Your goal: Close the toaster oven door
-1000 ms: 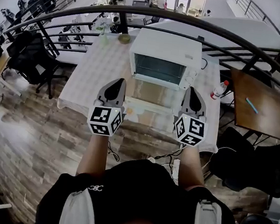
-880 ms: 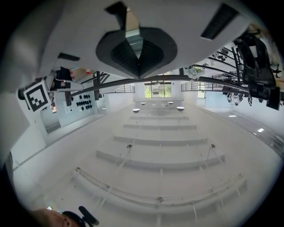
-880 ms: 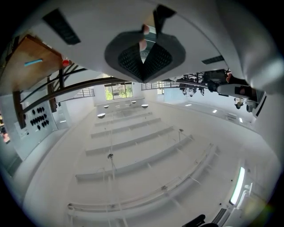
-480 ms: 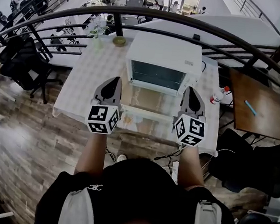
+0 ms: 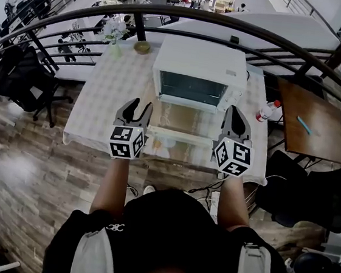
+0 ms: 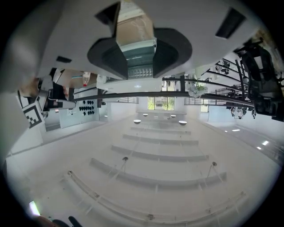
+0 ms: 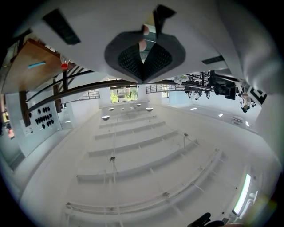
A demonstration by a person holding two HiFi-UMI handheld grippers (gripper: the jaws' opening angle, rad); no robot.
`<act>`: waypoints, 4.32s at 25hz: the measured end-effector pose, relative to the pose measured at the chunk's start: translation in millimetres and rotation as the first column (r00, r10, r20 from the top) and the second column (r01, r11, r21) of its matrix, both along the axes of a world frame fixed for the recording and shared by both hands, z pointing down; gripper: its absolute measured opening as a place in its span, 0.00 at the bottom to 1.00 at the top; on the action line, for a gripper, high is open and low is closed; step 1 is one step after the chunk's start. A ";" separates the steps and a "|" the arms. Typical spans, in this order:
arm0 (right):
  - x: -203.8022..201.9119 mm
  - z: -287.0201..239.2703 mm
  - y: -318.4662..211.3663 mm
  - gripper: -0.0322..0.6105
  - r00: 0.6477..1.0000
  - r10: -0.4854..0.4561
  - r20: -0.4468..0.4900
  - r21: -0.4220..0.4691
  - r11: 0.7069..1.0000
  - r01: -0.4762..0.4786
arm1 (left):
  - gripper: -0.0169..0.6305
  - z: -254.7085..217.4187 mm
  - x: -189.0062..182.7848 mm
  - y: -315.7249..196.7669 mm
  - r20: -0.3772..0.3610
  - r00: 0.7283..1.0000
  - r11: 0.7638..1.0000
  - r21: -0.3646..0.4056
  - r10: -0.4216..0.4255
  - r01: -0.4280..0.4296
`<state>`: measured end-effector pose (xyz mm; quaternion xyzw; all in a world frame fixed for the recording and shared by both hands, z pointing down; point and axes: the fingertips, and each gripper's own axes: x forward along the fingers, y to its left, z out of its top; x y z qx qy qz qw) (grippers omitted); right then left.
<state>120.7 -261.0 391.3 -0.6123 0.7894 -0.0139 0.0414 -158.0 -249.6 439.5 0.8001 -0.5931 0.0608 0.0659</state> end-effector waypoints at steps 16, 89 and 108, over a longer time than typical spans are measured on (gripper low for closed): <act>0.4 23.8 -0.3 0.04 0.999 0.036 -0.032 -0.060 0.997 -0.038 | 0.31 213.9 -5.3 20.0 0.050 0.998 0.916 -0.400 0.047 -0.024; 74.0 38.2 40.3 0.04 0.970 0.242 0.017 -0.090 0.967 -0.239 | 0.18 144.6 11.6 -146.0 0.012 0.998 0.775 -0.630 -0.063 0.056; 82.9 56.8 38.2 0.04 0.971 0.240 0.014 -0.135 0.962 -0.236 | 0.19 133.8 14.5 -209.8 -0.109 0.991 0.591 -0.806 -0.081 -0.040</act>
